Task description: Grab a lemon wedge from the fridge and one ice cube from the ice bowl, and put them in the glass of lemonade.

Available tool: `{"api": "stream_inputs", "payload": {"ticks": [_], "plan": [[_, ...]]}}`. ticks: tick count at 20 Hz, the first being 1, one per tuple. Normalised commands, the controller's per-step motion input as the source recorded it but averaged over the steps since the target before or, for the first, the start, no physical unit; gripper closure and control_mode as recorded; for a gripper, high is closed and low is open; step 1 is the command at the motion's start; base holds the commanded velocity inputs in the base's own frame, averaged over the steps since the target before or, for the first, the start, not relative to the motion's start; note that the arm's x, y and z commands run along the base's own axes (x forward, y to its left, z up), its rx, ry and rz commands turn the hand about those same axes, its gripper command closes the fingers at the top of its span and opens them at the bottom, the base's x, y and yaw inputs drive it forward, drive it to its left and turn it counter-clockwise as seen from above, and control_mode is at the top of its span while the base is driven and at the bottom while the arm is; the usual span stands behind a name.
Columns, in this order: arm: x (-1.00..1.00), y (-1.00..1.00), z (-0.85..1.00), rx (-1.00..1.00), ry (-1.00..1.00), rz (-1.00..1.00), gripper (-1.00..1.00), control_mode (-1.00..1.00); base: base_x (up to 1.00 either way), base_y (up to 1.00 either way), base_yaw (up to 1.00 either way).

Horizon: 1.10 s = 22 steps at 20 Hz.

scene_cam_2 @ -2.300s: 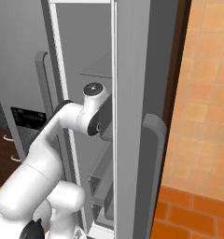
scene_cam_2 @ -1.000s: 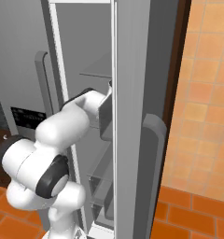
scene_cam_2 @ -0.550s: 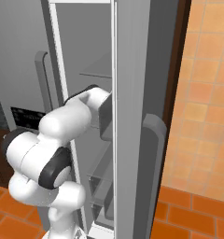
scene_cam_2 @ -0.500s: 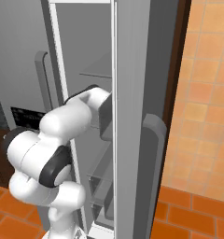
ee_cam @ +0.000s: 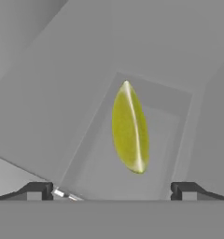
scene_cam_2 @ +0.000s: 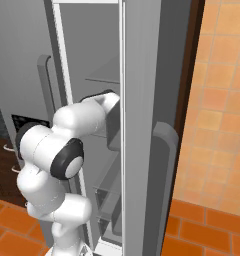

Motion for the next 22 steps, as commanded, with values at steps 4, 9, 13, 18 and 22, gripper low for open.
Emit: {"api": "stream_inputs", "payload": {"ticks": [4,9,13,18,22], "plan": [[0.58,-0.01,-0.06,0.00,0.02,0.00,-1.00,-1.00,0.00,0.00,0.00],[0.70,0.00,-0.19,0.00,0.04,0.00,-1.00,-1.00,0.00,0.00,0.00],[0.15,0.00,-0.28,0.00,0.02,0.00,-1.00,-1.00,0.00,0.00,0.00],[0.00,0.03,-0.01,0.00,0.00,0.00,-1.00,-1.00,0.00,0.00,0.00],[0.07,0.00,-0.15,0.00,0.00,0.00,-1.00,-1.00,0.00,0.00,0.00]]}}
